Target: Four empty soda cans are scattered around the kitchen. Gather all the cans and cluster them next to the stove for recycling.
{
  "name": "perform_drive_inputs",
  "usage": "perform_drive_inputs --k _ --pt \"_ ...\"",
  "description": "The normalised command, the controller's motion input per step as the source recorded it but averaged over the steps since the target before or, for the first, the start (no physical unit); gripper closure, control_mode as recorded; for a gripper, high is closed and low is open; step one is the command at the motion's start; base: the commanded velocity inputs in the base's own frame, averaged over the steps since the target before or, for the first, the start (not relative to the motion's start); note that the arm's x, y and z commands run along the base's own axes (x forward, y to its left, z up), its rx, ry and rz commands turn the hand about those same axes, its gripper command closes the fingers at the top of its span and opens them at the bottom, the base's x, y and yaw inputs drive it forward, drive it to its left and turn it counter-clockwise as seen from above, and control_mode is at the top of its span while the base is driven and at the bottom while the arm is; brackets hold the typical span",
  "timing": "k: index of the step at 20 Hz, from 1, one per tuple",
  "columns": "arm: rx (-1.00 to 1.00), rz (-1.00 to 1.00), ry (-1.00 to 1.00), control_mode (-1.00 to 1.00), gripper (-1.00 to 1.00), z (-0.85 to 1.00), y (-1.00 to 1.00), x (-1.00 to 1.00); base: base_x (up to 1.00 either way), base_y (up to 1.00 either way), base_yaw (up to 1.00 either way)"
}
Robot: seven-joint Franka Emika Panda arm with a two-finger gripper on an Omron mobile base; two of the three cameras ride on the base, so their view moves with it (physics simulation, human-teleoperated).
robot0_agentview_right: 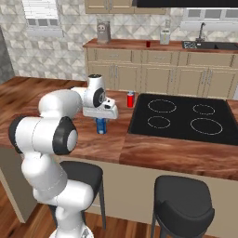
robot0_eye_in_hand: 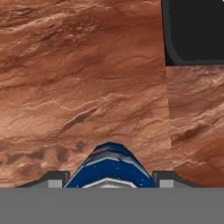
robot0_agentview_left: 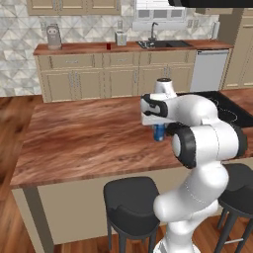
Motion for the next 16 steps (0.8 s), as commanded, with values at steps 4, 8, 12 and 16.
perform_drive_inputs --k 4,8,12,16 --pt "0.0 -0.03 -0.06 -1.0 1.0 0.22 -0.14 -0.85 0.0 0.0 0.0" --pt "0.0 -0.03 -0.03 -1.0 1.0 0.34 0.0 -0.63 0.0 0.0 0.0" --pt "0.0 0.0 0.0 -1.0 1.0 0.5 0.0 -0.45 0.0 0.0 0.0" --pt "0.0 0.0 0.0 1.0 1.0 0.2 0.0 -0.28 -0.36 0.0 0.0"
